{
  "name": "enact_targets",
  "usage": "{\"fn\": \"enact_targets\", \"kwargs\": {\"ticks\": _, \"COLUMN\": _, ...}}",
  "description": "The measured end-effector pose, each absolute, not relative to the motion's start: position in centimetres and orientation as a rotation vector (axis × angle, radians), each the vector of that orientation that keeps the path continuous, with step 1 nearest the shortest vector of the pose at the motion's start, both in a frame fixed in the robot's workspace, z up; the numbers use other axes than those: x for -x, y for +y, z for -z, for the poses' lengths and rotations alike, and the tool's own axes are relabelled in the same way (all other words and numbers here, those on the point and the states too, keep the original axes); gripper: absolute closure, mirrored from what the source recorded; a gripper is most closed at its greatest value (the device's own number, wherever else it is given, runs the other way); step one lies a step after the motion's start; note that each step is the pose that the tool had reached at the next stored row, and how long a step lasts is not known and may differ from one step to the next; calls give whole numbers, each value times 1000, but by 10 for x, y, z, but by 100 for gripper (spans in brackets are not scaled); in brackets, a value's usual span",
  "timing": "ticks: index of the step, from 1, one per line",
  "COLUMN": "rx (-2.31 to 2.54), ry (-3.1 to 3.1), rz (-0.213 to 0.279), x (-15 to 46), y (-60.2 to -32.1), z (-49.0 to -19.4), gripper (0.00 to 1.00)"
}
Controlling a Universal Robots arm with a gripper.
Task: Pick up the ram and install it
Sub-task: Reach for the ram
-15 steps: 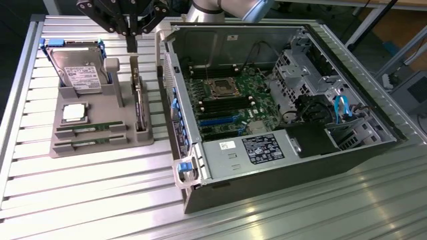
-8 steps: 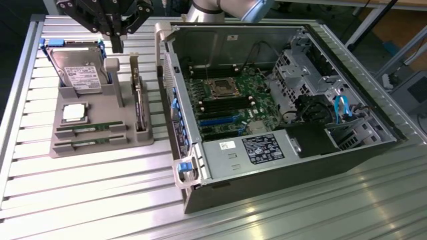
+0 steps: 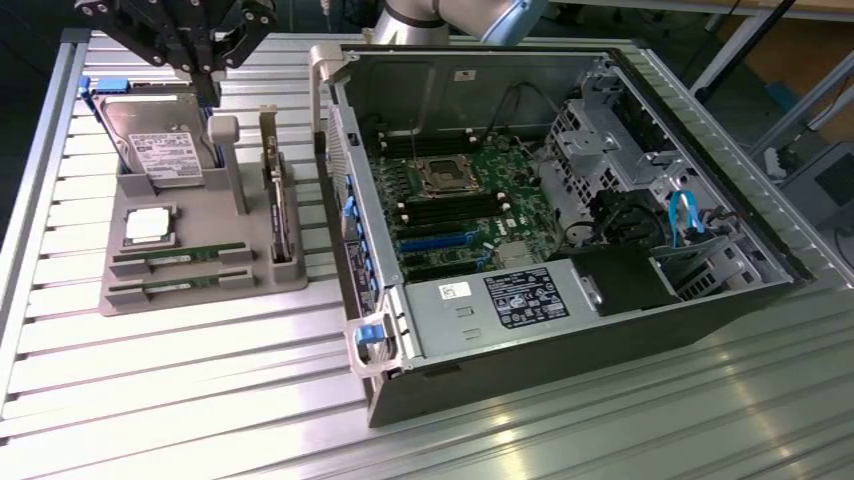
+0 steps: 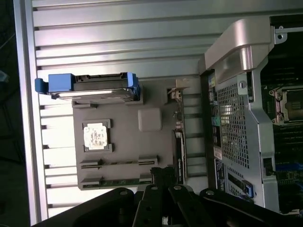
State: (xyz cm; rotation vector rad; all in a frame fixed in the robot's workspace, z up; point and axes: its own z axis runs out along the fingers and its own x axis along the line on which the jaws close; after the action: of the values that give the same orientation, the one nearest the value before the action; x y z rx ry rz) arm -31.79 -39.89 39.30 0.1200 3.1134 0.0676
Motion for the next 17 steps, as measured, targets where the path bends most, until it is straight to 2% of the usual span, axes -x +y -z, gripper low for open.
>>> {"fn": "enact_targets", "kwargs": {"ticks": 17, "rx": -120, "ry": 3114, "rz": -67, "x": 367, "y": -399, "z": -393, "gripper": 89}}
